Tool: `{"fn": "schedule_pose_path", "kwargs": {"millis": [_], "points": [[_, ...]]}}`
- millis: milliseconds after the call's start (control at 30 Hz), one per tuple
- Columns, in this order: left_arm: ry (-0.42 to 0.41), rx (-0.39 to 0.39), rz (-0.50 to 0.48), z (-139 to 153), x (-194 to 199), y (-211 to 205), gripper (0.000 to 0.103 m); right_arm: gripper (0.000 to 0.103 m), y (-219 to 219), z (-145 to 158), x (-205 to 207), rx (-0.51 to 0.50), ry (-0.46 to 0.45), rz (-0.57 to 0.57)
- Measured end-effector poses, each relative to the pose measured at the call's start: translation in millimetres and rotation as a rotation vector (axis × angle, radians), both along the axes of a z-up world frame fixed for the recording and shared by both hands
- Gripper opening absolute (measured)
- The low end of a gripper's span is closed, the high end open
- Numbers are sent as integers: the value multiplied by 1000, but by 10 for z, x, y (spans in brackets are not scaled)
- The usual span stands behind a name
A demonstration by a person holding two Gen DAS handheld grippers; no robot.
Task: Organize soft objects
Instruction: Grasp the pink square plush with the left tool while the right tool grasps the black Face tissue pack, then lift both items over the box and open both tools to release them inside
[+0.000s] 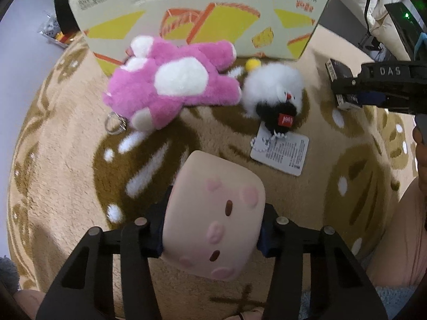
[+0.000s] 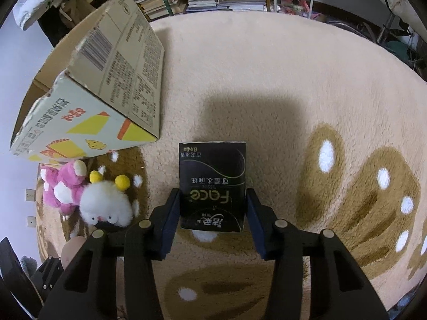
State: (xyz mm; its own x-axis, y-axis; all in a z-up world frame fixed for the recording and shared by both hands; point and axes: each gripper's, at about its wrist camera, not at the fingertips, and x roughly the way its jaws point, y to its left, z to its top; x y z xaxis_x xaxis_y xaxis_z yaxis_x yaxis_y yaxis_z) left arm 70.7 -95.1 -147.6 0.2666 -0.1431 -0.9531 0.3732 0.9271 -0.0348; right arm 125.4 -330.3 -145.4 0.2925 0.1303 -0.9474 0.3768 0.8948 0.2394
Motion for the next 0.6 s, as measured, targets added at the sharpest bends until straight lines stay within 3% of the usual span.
{"fn": "schedule_pose_path", "kwargs": {"millis": [167, 333, 600], "points": [[-86, -16, 20, 195, -1, 63, 44, 50, 50, 179, -51, -6, -64, 25], [-116, -67, 58, 381, 17, 163, 44, 50, 161, 383, -151, 14, -149, 19], [-264, -93, 78, 917, 179, 218, 44, 50, 263, 727, -129, -13, -250, 61]]}}
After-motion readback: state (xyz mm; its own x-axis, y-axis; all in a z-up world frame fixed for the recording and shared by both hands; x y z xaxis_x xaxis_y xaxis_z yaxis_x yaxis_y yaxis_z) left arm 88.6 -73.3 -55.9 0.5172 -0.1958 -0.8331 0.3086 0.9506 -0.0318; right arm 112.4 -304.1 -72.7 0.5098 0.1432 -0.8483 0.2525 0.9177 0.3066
